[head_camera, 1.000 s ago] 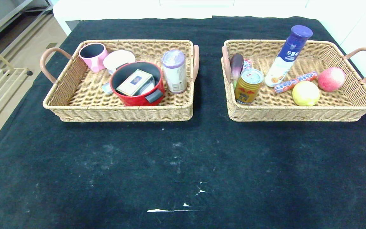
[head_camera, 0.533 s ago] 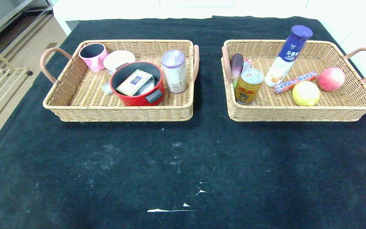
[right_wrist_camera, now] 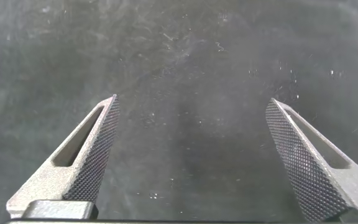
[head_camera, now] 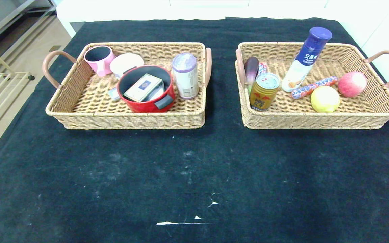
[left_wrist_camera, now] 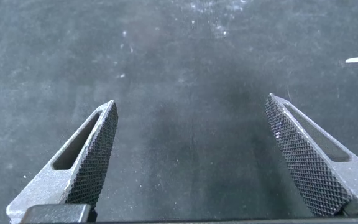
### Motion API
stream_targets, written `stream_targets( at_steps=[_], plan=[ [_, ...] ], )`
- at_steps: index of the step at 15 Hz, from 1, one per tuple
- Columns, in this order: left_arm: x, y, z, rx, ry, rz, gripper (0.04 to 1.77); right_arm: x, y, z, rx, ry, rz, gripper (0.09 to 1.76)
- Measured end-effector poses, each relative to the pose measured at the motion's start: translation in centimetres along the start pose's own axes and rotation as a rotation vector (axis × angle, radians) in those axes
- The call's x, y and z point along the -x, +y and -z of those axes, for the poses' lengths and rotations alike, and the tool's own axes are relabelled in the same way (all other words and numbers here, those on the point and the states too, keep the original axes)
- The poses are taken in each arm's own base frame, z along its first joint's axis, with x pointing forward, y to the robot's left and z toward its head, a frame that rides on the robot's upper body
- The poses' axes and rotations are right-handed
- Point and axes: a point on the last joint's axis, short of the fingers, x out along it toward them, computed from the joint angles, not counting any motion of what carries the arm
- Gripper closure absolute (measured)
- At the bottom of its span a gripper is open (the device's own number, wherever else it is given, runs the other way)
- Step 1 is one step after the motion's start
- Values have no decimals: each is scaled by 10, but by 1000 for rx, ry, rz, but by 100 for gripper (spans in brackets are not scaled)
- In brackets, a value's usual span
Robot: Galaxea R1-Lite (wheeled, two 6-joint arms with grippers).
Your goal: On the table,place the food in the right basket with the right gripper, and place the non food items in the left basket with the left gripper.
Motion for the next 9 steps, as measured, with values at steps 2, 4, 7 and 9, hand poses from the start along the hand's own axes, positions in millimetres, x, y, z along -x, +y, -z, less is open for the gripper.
stream_targets(
  at_steps=[2,4,7,9],
  plan=[
    [0,0,0,3,1,0,9,0,0,0,-5,0,1,14],
    [0,0,1,4,2,0,9,0,0,0,-9,1,2,14],
    [0,0,1,6,3,1,9,0,0,0,-10,1,3,14],
    [0,0,1,6,3,1,9,0,0,0,-10,1,3,14]
  ],
)
